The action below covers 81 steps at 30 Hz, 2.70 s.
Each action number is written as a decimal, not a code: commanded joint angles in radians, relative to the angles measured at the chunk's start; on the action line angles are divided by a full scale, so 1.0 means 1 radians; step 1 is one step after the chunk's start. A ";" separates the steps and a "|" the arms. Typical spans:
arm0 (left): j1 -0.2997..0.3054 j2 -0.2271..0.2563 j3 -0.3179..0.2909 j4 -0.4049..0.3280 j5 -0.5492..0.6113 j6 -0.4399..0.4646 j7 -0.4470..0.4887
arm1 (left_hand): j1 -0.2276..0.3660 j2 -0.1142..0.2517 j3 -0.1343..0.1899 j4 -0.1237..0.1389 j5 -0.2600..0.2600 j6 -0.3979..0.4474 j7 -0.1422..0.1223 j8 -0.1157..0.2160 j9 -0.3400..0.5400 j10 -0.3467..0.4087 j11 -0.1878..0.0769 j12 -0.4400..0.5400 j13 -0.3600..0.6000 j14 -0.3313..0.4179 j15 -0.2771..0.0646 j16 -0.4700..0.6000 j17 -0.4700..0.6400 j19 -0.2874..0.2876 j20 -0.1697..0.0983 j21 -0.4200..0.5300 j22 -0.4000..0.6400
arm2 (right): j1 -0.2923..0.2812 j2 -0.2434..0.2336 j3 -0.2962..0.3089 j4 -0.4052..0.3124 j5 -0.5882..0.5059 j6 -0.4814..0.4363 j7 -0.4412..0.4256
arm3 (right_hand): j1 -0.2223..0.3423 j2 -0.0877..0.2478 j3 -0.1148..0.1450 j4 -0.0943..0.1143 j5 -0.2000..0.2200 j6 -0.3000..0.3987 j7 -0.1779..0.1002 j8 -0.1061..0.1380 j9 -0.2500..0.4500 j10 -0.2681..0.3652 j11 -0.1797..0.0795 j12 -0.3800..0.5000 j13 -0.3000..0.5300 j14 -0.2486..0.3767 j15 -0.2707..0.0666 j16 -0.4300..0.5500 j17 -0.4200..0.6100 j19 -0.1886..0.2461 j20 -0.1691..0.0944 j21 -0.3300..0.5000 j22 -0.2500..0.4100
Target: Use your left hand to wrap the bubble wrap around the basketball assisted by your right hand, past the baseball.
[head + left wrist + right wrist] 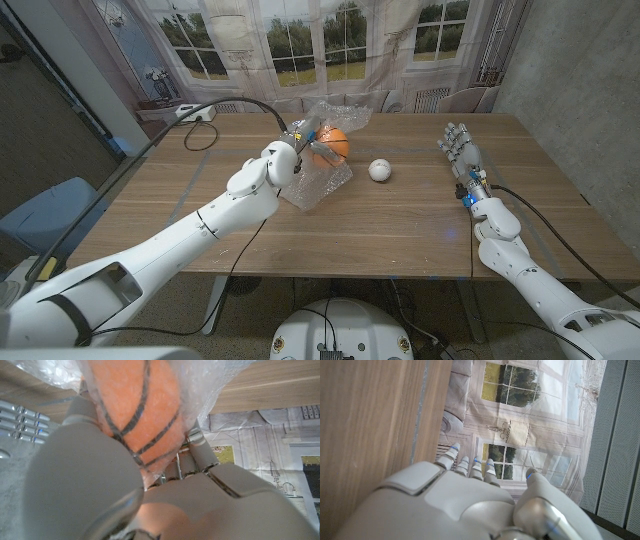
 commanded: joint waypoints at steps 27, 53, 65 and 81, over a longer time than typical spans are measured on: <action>0.059 -0.129 -0.200 0.161 -0.729 -0.772 0.052 | 0.268 0.273 0.043 -0.004 0.011 0.407 0.038 0.007 -0.002 0.286 -0.263 0.004 0.072 0.424 -0.360 -0.023 0.013 0.003 -0.034 0.031 0.002 | 0.014 -0.026 -0.032 -0.017 0.006 -0.097 0.063 | 0.009 -0.017 -0.004 -0.015 0.002 0.007 0.006 0.007 0.005 0.009 0.013 0.005 0.002 0.015 0.018 0.008 0.002 0.020 0.014 0.007 0.004; 0.045 -0.161 -0.199 0.215 -0.999 -0.891 -0.124 | 0.261 0.269 0.051 -0.002 0.013 0.406 0.036 0.009 -0.003 0.288 -0.266 -0.010 0.077 0.429 -0.360 -0.040 0.022 -0.003 -0.037 0.049 0.000 | 0.117 -0.034 -0.073 0.057 0.071 -0.279 0.248 | -0.047 -0.122 -0.092 -0.023 0.016 -0.008 0.025 0.014 0.006 0.104 0.107 0.034 0.001 0.169 0.085 0.044 0.007 0.078 0.126 0.023 0.007; 0.008 -0.199 -0.176 0.345 -1.023 -0.869 -0.136 | 0.257 0.268 0.054 -0.002 0.014 0.408 0.034 0.010 -0.005 0.291 -0.268 -0.015 0.079 0.427 -0.360 -0.048 0.025 -0.009 -0.035 0.055 0.000 | 0.268 0.010 -0.066 0.252 0.232 -0.464 0.741 | -0.099 -0.163 -0.172 0.013 0.054 0.120 0.098 0.031 0.007 0.289 0.142 0.049 0.002 0.357 0.116 0.069 0.009 0.317 0.127 0.091 0.013; -0.033 -0.247 -0.154 0.491 -1.007 -0.861 -0.122 | 0.253 0.267 0.060 -0.002 0.014 0.405 0.035 0.010 -0.006 0.295 -0.271 -0.023 0.081 0.427 -0.360 -0.058 0.030 -0.017 -0.033 0.063 -0.001 | 0.546 0.130 -0.025 0.710 0.157 -0.680 1.138 | -0.090 -0.186 -0.281 0.056 0.124 0.274 0.209 0.045 0.007 0.555 0.167 0.049 0.001 0.707 0.100 0.123 0.009 0.600 0.071 0.167 0.017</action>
